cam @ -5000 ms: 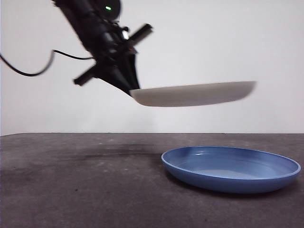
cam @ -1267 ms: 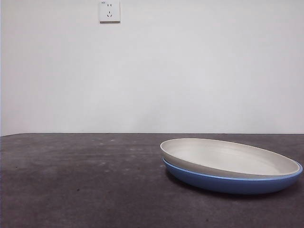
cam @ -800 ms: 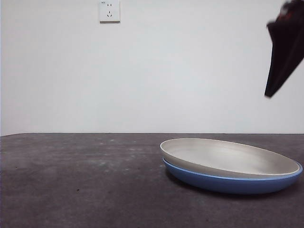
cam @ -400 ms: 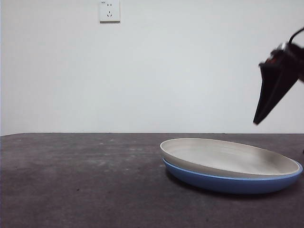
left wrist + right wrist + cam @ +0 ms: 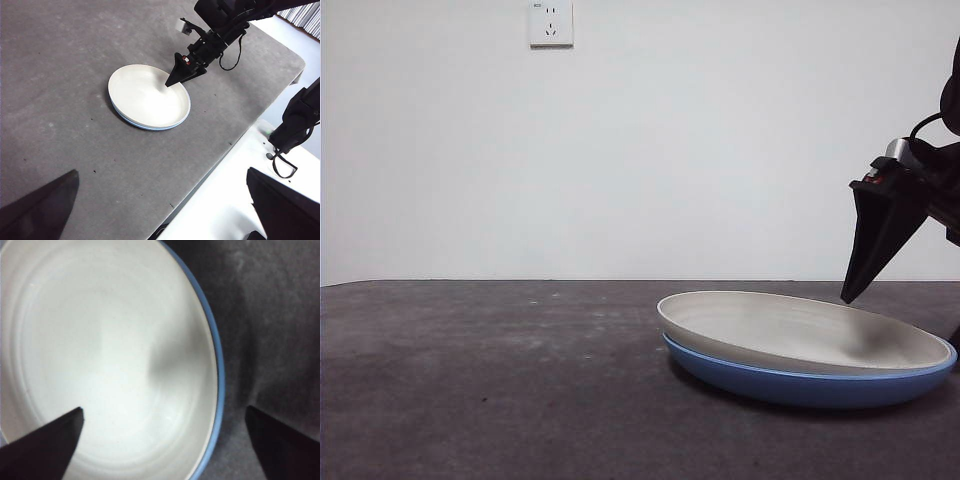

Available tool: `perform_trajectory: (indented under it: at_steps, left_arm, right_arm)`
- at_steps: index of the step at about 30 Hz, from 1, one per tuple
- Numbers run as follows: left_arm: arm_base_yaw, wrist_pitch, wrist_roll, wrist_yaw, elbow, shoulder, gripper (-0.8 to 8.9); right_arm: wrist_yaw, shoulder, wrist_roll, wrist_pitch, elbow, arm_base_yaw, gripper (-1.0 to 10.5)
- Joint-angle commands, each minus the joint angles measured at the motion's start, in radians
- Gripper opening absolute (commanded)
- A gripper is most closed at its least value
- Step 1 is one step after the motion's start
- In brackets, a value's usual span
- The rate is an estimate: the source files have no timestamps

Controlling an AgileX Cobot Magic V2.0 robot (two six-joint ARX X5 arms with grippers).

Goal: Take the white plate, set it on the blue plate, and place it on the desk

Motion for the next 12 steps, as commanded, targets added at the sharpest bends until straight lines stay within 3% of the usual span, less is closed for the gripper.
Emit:
perform_trajectory:
  at_steps: [1,9,12]
  left_arm:
    - [-0.004,0.011,-0.003,-0.002,0.008,0.003,6.26]
    - [-0.004,0.011,-0.005,-0.002,0.008,0.003,6.26]
    - [-0.004,0.011,-0.015,-0.002,0.008,0.003,6.26]
  right_arm:
    - [-0.002,0.024,0.003,0.016,0.008,0.002,3.9]
    - [0.014,0.057,0.002,0.032,0.008,0.002,3.5]
    - [0.030,0.065,-0.003,0.036,0.008,0.002,2.5]
